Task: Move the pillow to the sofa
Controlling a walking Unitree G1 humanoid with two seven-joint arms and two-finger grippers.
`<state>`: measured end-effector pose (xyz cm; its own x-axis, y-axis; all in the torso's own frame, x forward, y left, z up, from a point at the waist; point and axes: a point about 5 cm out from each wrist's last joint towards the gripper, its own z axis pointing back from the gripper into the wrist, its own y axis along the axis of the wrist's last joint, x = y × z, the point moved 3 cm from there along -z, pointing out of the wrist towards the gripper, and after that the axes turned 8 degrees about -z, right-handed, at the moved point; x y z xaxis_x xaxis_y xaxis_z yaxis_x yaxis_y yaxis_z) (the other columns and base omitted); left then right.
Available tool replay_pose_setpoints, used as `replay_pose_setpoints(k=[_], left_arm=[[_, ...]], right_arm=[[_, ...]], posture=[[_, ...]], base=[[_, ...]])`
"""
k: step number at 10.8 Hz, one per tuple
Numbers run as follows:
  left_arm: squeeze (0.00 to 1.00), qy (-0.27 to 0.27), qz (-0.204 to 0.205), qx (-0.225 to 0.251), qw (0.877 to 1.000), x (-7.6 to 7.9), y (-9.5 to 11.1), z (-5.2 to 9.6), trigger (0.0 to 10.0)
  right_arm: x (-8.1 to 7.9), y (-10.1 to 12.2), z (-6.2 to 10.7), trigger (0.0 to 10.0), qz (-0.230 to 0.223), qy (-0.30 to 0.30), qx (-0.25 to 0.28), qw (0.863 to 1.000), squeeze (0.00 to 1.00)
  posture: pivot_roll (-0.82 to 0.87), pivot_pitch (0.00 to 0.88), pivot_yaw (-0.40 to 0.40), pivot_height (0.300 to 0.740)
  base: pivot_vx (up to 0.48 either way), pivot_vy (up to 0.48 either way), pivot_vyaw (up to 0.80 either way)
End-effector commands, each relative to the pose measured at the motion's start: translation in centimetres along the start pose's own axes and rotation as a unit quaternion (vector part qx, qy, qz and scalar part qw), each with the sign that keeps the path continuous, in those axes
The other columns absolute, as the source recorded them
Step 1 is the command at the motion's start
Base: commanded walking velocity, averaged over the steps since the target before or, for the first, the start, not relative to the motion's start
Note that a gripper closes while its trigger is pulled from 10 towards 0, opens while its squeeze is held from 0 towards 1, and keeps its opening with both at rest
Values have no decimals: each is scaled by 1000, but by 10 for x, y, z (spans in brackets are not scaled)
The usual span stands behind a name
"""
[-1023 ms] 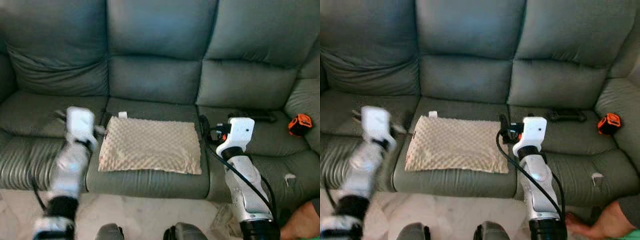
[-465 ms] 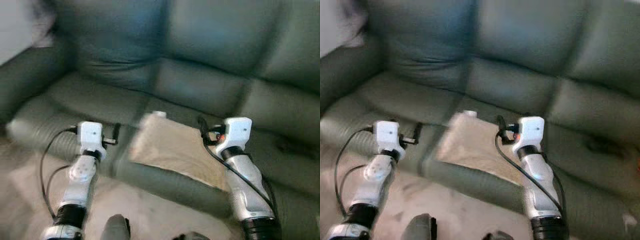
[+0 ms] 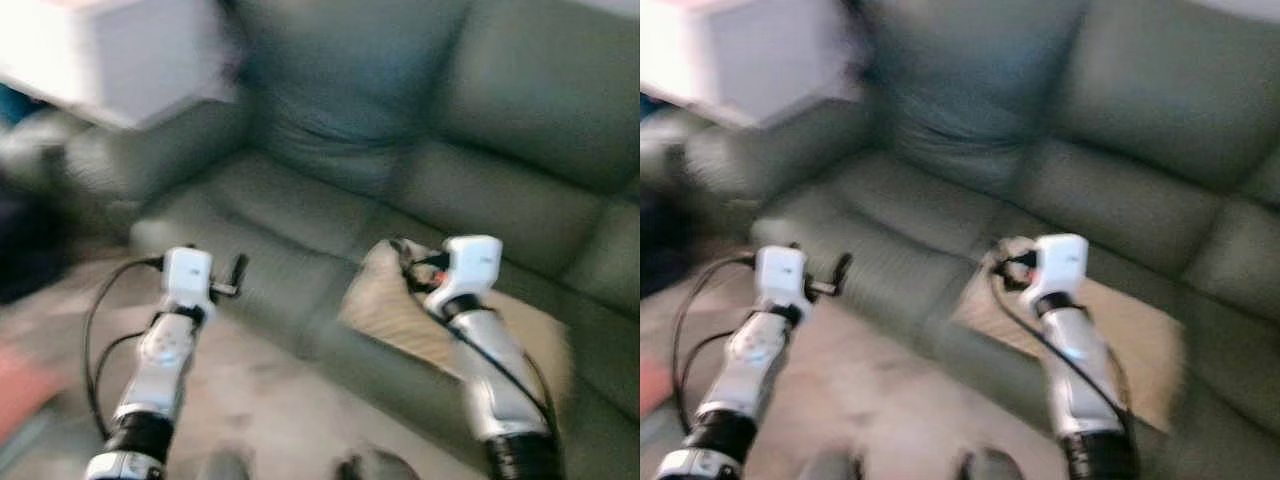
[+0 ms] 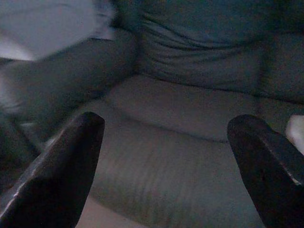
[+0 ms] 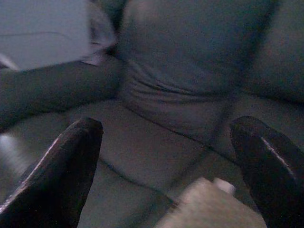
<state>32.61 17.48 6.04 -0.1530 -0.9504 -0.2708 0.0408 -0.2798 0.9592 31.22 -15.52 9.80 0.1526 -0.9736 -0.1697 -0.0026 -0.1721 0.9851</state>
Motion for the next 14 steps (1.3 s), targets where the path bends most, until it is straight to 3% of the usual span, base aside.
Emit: replay_pose_setpoints(k=[1,3,5,10,11,14], left_arm=[[0,30,5,-15,999,-16,-7,5,10000],[0,68,-7,-36,997,-24,-10,6,10000],[0,72,-10,-43,996,-25,-15,10,10000],[0,119,-17,-58,991,-38,-16,13,10000],[0,121,-37,-47,991,-34,-13,13,10000],[0,121,-34,-49,991,-31,-13,16,10000]], right_arm=[[-10,3,-3,10000,-8,16,8,1000,0],[-13,0,-1,10000,-10,24,2,1000,0],[-16,1,-4,10000,-12,31,4,999,0],[-18,2,-4,10000,-21,36,6,999,0],[-15,2,-3,10000,-21,32,7,999,0],[-15,-1,-2,10000,-24,26,7,999,0]], posture=[[-31,68,-73,740],[-29,74,-78,740],[-25,80,-80,740],[-29,79,-71,740],[-29,76,-66,740],[-22,70,-51,740]], base=[[0,480,763],[0,480,763],[0,371,763],[0,0,759],[0,0,756],[0,0,754]])
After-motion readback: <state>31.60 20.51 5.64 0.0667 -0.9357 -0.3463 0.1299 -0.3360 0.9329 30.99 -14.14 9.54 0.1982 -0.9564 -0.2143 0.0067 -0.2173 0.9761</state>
